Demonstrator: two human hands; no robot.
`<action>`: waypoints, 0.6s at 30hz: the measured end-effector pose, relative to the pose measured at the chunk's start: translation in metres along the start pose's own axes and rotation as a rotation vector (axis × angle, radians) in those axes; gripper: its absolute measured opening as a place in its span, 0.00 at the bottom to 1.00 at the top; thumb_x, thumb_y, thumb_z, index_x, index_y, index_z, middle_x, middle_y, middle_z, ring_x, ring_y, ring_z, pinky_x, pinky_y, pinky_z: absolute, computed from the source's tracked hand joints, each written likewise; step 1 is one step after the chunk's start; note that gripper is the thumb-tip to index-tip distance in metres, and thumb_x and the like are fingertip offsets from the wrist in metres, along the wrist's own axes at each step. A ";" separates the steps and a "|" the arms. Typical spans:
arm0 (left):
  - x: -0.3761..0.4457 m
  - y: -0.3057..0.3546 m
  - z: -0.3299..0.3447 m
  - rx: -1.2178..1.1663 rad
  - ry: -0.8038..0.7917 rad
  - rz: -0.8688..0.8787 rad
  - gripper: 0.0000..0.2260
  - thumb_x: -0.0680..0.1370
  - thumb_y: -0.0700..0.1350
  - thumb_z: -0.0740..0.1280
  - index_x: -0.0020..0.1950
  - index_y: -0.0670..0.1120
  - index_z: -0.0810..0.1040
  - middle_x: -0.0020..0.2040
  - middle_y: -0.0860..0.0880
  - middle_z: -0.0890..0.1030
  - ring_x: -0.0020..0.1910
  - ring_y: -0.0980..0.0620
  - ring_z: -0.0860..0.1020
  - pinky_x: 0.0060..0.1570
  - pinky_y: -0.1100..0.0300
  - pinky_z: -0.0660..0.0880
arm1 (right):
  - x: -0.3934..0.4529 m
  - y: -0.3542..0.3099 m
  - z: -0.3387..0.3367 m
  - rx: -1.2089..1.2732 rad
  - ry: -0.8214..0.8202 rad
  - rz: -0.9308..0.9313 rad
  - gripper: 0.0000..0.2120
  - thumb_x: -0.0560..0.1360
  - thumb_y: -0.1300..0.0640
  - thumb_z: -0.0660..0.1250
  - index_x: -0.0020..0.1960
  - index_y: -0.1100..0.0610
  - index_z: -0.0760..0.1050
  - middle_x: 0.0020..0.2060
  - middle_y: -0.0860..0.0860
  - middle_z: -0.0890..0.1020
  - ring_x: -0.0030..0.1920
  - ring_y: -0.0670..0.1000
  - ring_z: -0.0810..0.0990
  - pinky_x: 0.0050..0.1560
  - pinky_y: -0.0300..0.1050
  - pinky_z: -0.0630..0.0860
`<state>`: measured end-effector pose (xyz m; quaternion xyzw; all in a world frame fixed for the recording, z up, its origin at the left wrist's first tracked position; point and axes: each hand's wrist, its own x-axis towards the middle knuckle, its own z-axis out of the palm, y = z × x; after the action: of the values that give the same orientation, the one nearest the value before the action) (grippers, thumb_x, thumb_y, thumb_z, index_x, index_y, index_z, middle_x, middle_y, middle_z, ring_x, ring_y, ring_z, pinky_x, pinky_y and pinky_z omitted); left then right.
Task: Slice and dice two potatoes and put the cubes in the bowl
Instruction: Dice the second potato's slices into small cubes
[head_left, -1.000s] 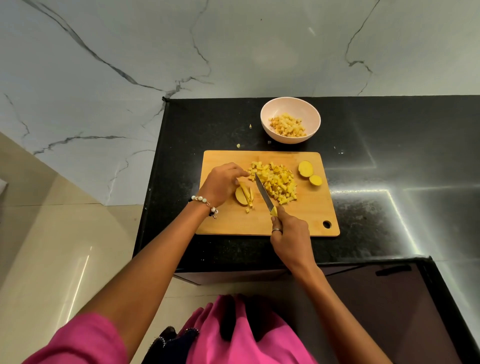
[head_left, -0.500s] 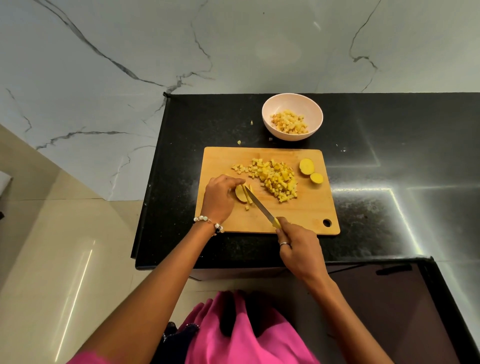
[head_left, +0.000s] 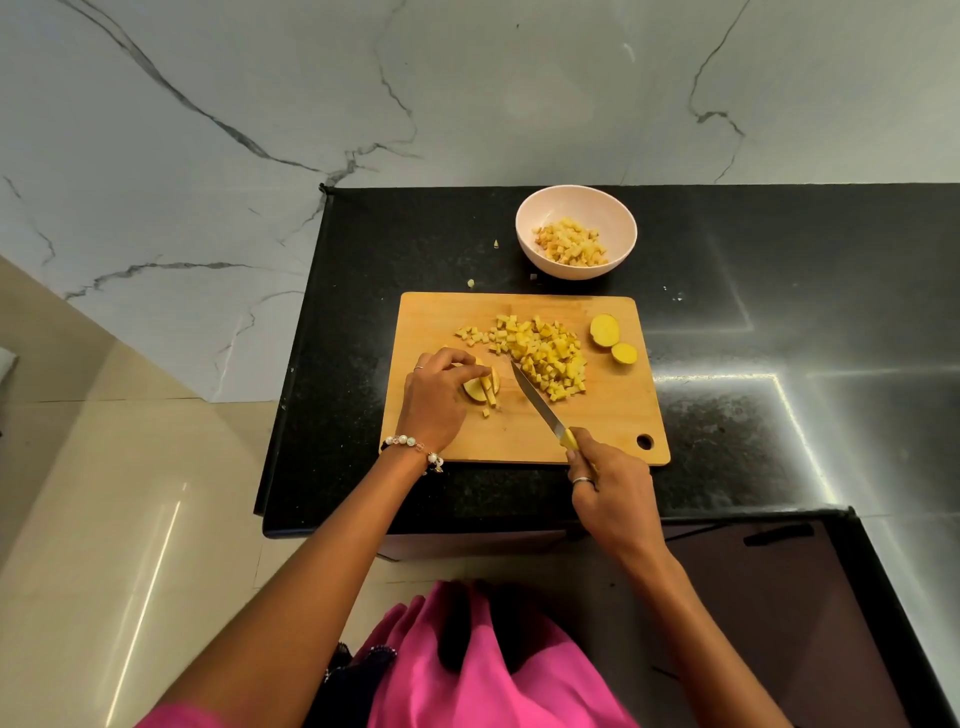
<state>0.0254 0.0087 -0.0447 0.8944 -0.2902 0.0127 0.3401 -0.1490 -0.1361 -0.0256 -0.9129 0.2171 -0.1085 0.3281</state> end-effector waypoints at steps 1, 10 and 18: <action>-0.001 0.001 0.000 -0.023 0.000 -0.007 0.18 0.71 0.30 0.64 0.53 0.47 0.83 0.54 0.47 0.80 0.53 0.45 0.74 0.51 0.46 0.74 | 0.001 -0.002 0.000 0.011 0.006 -0.006 0.18 0.78 0.58 0.62 0.67 0.59 0.72 0.34 0.47 0.76 0.34 0.49 0.73 0.32 0.45 0.66; 0.000 0.015 0.001 0.105 -0.125 -0.166 0.28 0.69 0.56 0.73 0.67 0.53 0.71 0.66 0.54 0.72 0.65 0.51 0.66 0.56 0.55 0.61 | 0.015 -0.012 0.005 -0.049 0.004 -0.036 0.19 0.79 0.57 0.60 0.69 0.59 0.70 0.44 0.57 0.82 0.43 0.58 0.78 0.40 0.55 0.76; 0.003 0.018 0.000 0.166 -0.128 -0.142 0.30 0.69 0.58 0.72 0.69 0.53 0.70 0.66 0.53 0.72 0.64 0.52 0.65 0.52 0.57 0.60 | 0.012 -0.016 0.000 -0.077 0.038 -0.008 0.19 0.79 0.57 0.59 0.70 0.59 0.69 0.44 0.56 0.81 0.43 0.58 0.78 0.38 0.54 0.74</action>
<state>0.0184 -0.0037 -0.0334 0.9367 -0.2454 -0.0447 0.2458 -0.1337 -0.1307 -0.0150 -0.9235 0.2236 -0.1188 0.2882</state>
